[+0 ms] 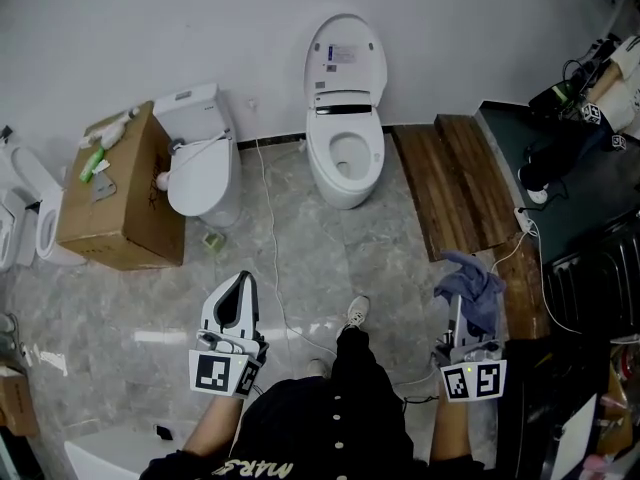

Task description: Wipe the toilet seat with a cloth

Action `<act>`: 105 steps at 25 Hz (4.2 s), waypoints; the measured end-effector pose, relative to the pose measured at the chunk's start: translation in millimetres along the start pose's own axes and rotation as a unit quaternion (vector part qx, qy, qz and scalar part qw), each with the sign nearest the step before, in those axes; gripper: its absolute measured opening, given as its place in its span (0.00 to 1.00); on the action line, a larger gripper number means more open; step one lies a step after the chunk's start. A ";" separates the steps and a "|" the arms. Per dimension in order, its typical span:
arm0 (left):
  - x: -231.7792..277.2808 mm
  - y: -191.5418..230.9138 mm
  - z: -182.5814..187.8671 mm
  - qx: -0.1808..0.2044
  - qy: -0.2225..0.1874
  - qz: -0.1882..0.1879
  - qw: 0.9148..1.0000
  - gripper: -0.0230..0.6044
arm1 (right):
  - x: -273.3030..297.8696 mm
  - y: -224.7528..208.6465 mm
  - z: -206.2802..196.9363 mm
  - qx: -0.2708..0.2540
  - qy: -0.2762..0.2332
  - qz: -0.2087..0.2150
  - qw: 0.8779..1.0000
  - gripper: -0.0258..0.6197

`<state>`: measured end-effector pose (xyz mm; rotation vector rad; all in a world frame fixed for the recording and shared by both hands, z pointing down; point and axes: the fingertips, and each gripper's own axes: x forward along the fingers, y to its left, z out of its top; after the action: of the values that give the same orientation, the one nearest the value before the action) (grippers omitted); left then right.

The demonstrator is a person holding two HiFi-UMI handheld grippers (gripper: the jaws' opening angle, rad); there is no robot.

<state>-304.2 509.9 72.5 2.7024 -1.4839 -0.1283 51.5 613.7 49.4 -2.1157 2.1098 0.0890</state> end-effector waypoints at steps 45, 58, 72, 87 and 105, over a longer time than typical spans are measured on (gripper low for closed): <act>332.2 18.8 -15.5 -0.023 -0.004 0.061 0.998 0.05 | 321.6 -172.3 -37.0 -0.029 0.000 0.044 0.999 0.19; 460.9 91.6 -6.0 -0.013 -0.002 0.031 0.999 0.05 | 444.5 -170.0 -49.6 -0.034 0.007 0.020 0.999 0.19; 543.0 171.7 -13.8 -0.037 0.005 -0.004 0.999 0.05 | 542.7 -125.9 -76.8 -0.049 0.044 0.026 0.997 0.19; 593.1 182.8 -67.4 -0.074 0.060 0.058 0.994 0.05 | 646.7 -136.7 -174.4 -0.073 0.137 0.111 0.982 0.19; 645.5 127.6 -175.4 -0.091 0.132 0.099 0.982 0.05 | 744.2 -147.9 -436.3 -0.089 0.300 0.254 0.915 0.19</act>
<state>-48.9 -101.8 228.7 2.3101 -1.5617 0.0970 176.3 -187.7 378.6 -1.7633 3.0808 -0.3743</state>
